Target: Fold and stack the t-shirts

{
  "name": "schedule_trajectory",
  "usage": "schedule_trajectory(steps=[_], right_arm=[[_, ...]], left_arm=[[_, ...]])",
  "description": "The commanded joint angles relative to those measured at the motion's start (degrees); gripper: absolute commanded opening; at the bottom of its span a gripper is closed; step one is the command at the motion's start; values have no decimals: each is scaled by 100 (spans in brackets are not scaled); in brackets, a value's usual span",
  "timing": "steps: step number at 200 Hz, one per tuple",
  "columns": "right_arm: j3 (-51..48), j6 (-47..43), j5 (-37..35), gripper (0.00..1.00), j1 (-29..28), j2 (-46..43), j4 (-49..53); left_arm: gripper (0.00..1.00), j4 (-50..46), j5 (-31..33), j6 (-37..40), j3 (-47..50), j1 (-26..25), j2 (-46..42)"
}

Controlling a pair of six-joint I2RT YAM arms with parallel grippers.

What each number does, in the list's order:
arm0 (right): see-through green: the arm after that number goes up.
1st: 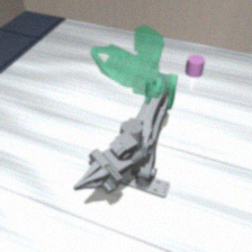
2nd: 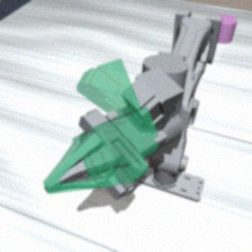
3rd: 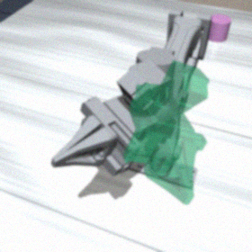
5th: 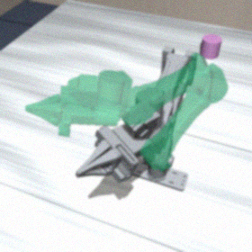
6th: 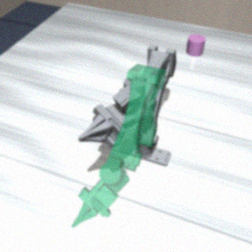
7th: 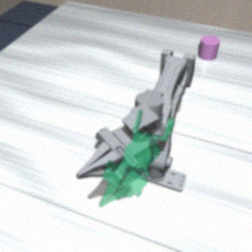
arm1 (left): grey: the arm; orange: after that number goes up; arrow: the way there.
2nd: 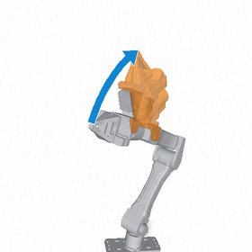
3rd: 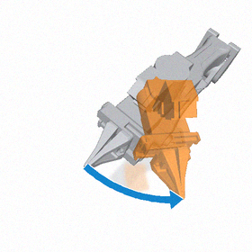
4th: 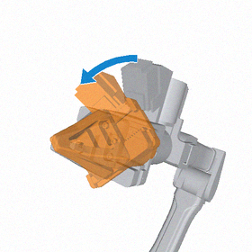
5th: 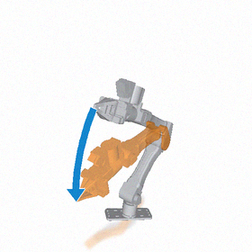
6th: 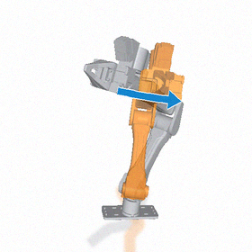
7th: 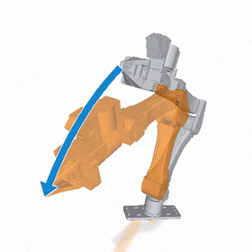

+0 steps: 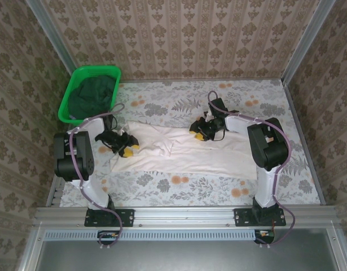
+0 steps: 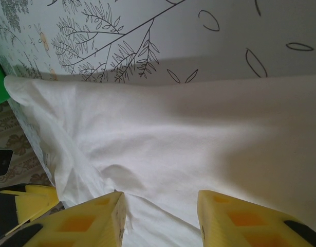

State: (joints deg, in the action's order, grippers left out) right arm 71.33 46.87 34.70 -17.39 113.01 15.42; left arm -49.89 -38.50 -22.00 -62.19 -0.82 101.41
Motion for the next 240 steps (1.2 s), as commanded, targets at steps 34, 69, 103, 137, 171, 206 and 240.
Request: schedule_trajectory(steps=[34,69,103,137,171,206,240], right_arm=[[131,50,-22,43,31,94,105],[133,58,-16,43,29,96,88],[126,51,-16,43,30,65,140],[176,37,-72,43,34,72,326],[307,17,-225,43,53,201,719],[353,111,-390,43,143,276,977],[243,139,-378,43,260,160,1021]], left_arm=[[45,379,27,109,337,-98,-215],[26,522,113,63,336,-173,-237],[1,377,99,70,230,-181,-247],[0,-262,74,92,19,-100,-274],[4,-479,-268,28,107,81,-220],[31,-598,92,36,74,244,-61],[48,-536,1162,-107,-21,400,-428]])
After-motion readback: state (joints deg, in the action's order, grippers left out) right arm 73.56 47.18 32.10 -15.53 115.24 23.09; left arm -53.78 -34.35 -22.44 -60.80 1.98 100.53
